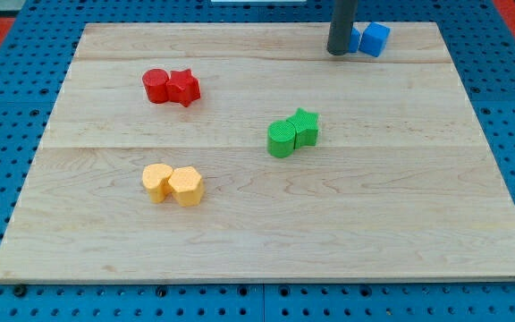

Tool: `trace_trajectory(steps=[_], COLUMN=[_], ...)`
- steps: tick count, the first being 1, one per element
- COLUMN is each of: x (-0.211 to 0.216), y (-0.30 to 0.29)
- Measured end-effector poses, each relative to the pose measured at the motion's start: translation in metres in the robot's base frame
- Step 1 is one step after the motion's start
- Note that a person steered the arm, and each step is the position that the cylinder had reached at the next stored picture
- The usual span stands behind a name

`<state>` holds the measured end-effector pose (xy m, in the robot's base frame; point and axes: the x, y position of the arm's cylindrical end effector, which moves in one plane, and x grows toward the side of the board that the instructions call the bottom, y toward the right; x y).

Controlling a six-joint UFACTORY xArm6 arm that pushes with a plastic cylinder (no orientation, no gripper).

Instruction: Push the red star left to the blue triangle

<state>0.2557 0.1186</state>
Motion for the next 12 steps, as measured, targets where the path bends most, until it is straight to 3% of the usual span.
trace_trajectory(steps=[1,2,4,7,8,10,11,12], x=[0.022,0.072,0.134,0.134,0.099,0.097,0.118,0.147], y=[0.03,0.046,0.025,0.029,0.022,-0.069,-0.171,-0.205])
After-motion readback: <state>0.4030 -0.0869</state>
